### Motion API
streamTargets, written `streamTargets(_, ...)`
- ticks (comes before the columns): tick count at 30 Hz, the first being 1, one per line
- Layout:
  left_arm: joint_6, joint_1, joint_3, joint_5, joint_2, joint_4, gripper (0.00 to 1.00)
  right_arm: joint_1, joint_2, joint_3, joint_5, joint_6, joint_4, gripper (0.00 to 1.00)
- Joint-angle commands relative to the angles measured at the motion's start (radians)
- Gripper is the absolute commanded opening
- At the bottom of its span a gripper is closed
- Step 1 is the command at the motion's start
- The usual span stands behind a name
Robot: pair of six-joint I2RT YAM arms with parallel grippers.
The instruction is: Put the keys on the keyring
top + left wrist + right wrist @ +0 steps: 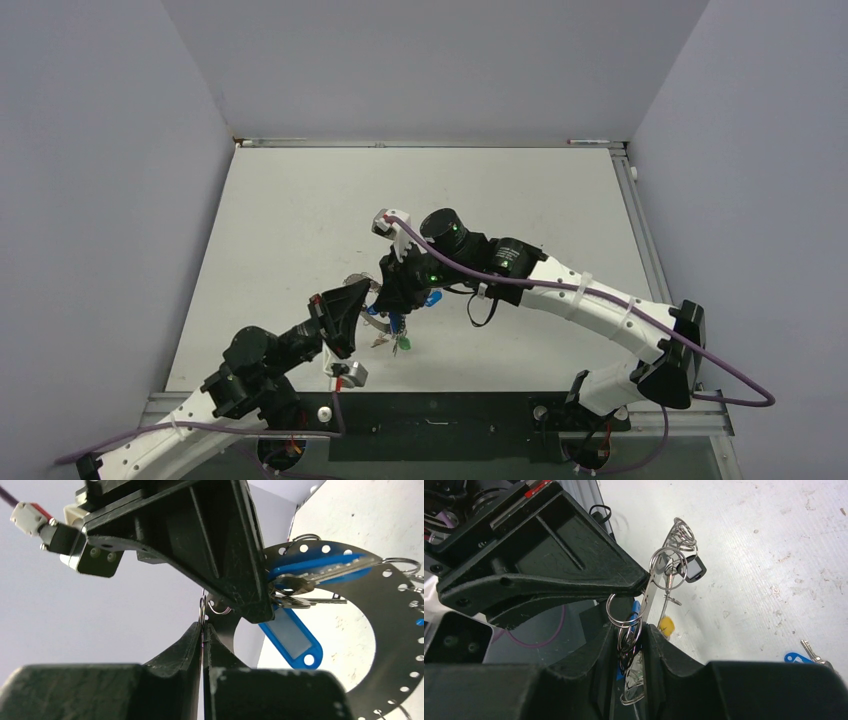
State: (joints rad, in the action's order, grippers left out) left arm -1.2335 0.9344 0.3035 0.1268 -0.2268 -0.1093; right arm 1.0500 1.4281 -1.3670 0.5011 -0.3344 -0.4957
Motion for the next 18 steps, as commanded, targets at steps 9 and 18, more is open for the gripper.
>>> streamTargets(9, 0.450, 0.000, 0.015, 0.016, 0.087, -0.026, 0.00, 0.021, -0.083, -0.054, 0.031, 0.130, 0.030, 0.05)
streamTargets(18, 0.670, -0.002, 0.018, -0.008, 0.094, -0.103, 0.00, 0.021, -0.114, -0.035, 0.023, 0.172, 0.071, 0.24)
